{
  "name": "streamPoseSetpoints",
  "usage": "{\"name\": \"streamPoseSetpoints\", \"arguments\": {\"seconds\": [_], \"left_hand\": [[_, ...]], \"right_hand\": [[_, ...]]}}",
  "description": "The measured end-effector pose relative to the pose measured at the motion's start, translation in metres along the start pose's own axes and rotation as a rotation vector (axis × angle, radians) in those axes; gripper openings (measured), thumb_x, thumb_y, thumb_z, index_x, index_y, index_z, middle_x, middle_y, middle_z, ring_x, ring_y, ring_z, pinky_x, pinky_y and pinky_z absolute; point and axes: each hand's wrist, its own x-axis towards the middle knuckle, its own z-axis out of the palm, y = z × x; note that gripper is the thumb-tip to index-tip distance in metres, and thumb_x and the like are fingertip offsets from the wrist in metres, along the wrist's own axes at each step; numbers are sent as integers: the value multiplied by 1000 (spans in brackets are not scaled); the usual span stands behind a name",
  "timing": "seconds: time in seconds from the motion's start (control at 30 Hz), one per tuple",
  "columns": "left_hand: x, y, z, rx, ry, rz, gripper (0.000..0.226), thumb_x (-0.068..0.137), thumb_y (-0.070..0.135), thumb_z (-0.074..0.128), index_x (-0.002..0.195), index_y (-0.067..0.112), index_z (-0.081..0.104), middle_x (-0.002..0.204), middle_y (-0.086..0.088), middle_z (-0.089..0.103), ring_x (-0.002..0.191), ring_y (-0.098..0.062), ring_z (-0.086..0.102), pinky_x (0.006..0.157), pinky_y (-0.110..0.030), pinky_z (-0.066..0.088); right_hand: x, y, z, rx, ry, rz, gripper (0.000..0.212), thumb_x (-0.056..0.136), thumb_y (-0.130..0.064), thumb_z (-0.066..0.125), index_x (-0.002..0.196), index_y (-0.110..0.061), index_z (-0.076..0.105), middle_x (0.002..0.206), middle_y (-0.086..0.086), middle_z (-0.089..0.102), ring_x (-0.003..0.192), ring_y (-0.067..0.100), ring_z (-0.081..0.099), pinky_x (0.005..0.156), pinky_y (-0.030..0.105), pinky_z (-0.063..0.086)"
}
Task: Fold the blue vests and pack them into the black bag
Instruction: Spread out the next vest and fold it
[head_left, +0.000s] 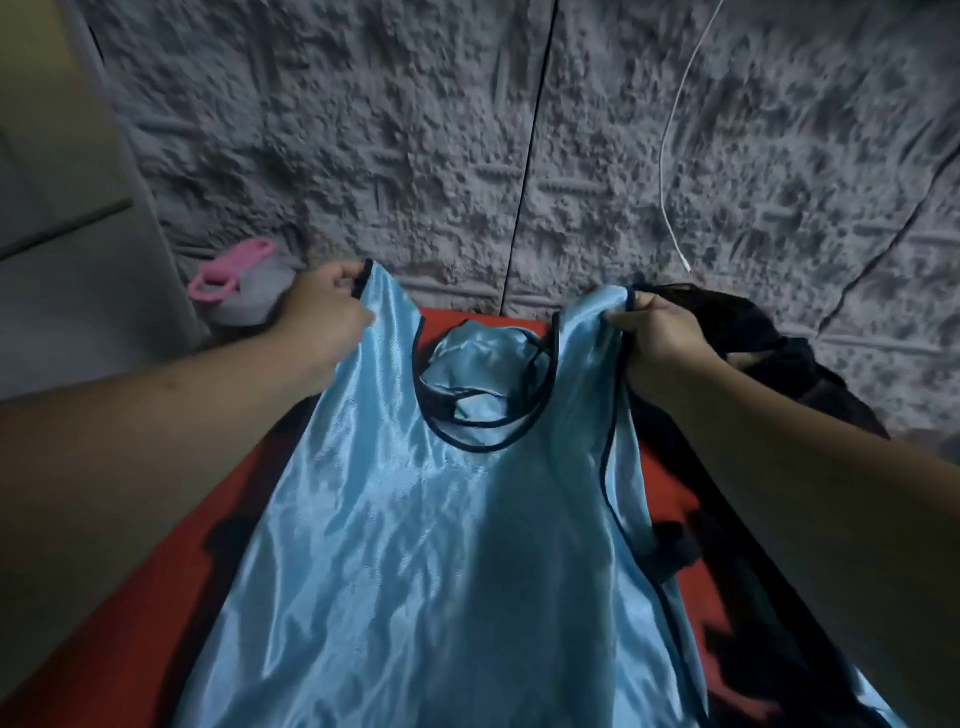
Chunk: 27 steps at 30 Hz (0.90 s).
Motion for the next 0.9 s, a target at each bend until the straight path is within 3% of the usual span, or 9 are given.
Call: {"name": "streamPoseSetpoints", "arguments": {"seconds": [0.1, 0.17, 0.27, 0.33, 0.4, 0.53, 0.67, 0.83, 0.9], "left_hand": [[3, -20, 14, 154, -18, 21, 43, 86, -14, 58, 110, 21, 65, 89, -6, 68, 87, -35, 69, 79, -49, 59], [7, -29, 18, 347, 17, 75, 35, 82, -9, 57, 102, 17, 70, 86, -12, 70, 82, -35, 69, 74, -47, 60], [7, -28, 17, 815, 1, 102, 26, 81, 2, 59, 106, 1, 65, 96, -21, 68, 90, -39, 65, 73, -38, 56], [-7, -23, 19, 995, -31, 129, 22, 85, 5, 60, 106, -3, 62, 100, -23, 66, 97, -41, 63, 75, -33, 49], [-34, -22, 18, 1005, -63, 164, 32, 86, 5, 61, 118, 1, 60, 110, -22, 65, 105, -40, 62, 78, -36, 50], [-125, -31, 7, 985, -228, 172, 52, 89, 17, 62, 140, 17, 52, 135, -11, 59, 123, -31, 57, 103, -37, 47], [-220, -44, -12, 1095, -388, 183, 61, 92, 39, 57, 149, 29, 39, 145, 3, 48, 135, -19, 46, 111, -36, 39], [-301, -47, -48, 1128, -408, 8, 70, 95, 50, 51, 157, 38, 22, 163, -3, 24, 150, -23, 21, 121, -35, 24], [-319, -54, -64, 1077, -356, -59, 71, 95, 50, 49, 157, 41, 16, 165, -6, 13, 152, -30, 14, 122, -40, 24]], "right_hand": [[2, 25, -1, -48, 55, 16, 37, 83, 23, 54, 71, -7, 73, 67, 13, 70, 64, 30, 69, 57, 33, 58], [3, 30, -3, -157, 149, -5, 33, 82, 21, 60, 77, -9, 71, 68, 11, 68, 62, 27, 67, 54, 30, 57], [0, 26, -8, -558, 359, -118, 23, 78, 1, 70, 95, -12, 79, 77, 8, 70, 71, 24, 69, 62, 29, 58], [-19, 21, -3, -857, 405, -208, 22, 77, -8, 64, 94, -11, 79, 77, 9, 71, 77, 28, 69, 65, 30, 52], [-57, 23, 5, -1001, 319, -260, 25, 79, -10, 63, 100, -11, 77, 82, 13, 72, 83, 31, 69, 68, 29, 47], [-162, 59, 9, -1298, -47, -141, 42, 88, -23, 65, 130, -16, 66, 115, 12, 72, 109, 29, 67, 90, 33, 50], [-249, 101, -16, -1462, -270, -36, 44, 87, -31, 61, 130, -23, 57, 121, 5, 64, 116, 26, 63, 95, 33, 49], [-315, 100, -46, -1542, -289, 44, 48, 90, -39, 48, 133, -17, 49, 129, 9, 51, 125, 32, 50, 106, 36, 40], [-328, 110, -59, -1457, -189, -98, 48, 85, -31, 33, 120, -13, 62, 118, 9, 57, 114, 37, 58, 100, 41, 48]]}}
